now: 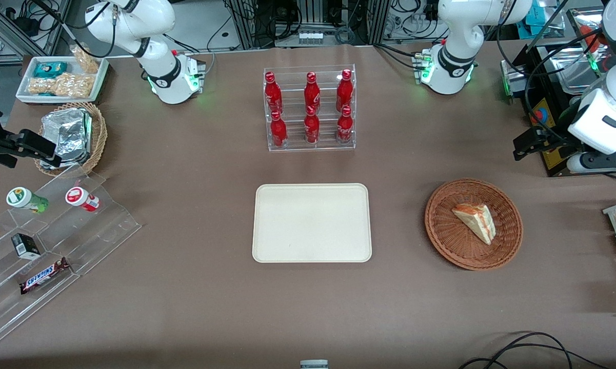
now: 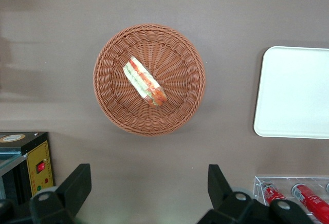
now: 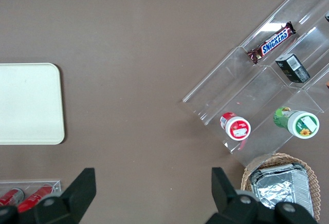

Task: Place sandwich from basket to tray
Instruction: 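Move the left gripper down over the sandwich in the wicker basket, then close the left gripper on the sandwich wedge and lift it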

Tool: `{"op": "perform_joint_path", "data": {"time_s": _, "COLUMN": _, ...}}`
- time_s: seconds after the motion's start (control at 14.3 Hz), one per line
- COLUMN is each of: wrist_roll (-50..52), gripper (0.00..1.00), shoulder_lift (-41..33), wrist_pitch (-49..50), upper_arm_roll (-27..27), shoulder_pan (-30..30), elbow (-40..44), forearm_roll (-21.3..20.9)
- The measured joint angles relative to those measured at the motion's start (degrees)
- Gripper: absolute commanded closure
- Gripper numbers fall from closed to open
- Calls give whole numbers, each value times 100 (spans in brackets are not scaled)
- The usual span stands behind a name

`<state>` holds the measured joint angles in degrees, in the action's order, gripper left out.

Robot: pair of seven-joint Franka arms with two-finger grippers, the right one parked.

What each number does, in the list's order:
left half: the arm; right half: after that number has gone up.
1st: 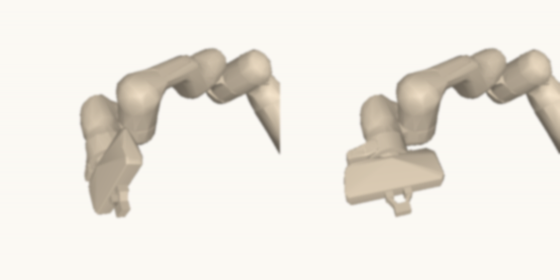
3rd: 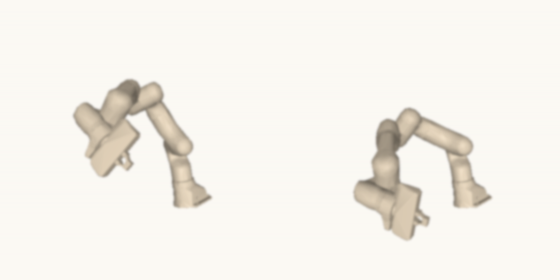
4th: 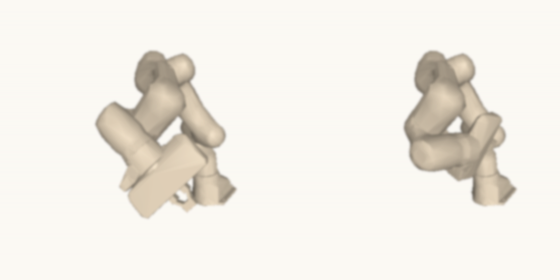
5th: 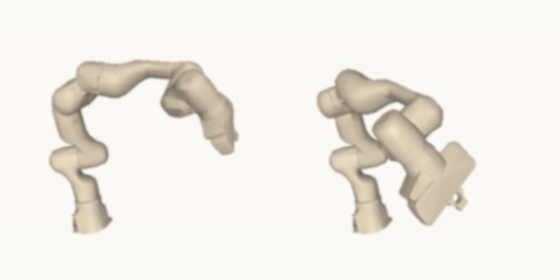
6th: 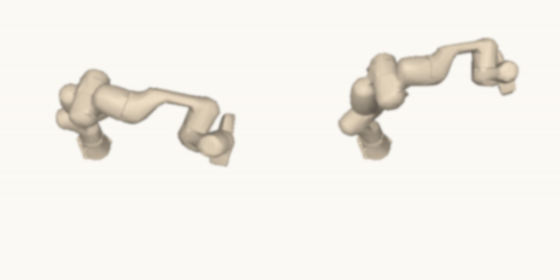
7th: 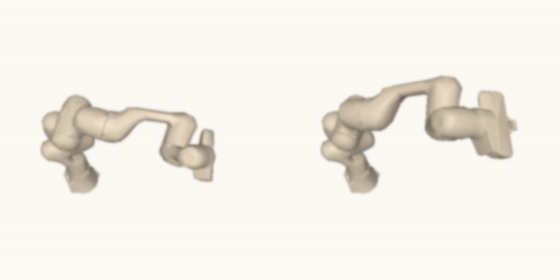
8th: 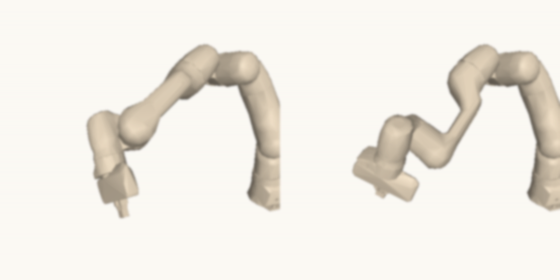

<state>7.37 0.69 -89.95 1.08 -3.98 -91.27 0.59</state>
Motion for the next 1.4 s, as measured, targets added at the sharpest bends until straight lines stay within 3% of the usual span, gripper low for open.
{"op": "perform_joint_path", "data": {"time_s": 0.49, "wrist_roll": 0, "gripper": 0, "shoulder_lift": 154, "wrist_pitch": 87, "upper_arm_roll": 0, "shoulder_pan": 1, "elbow": -100, "forearm_roll": -5}}
{"op": "perform_joint_path", "data": {"time_s": 0.84, "wrist_roll": 1, "gripper": 0, "shoulder_lift": 874, "wrist_pitch": -58, "upper_arm_roll": -5, "shoulder_pan": 9, "elbow": -243, "forearm_roll": -68}}
{"op": "perform_joint_path", "data": {"time_s": 1.19, "wrist_roll": 157, "gripper": 0, "shoulder_lift": 1491, "wrist_pitch": -1443, "upper_arm_roll": -17, "shoulder_pan": 42, "elbow": -890, "forearm_roll": -191}}
{"op": "perform_joint_path", "data": {"time_s": 1.4, "wrist_roll": 835, "gripper": 0, "shoulder_lift": 1520, "wrist_pitch": -2377, "upper_arm_roll": -33, "shoulder_pan": 65, "elbow": -1583, "forearm_roll": -191}}
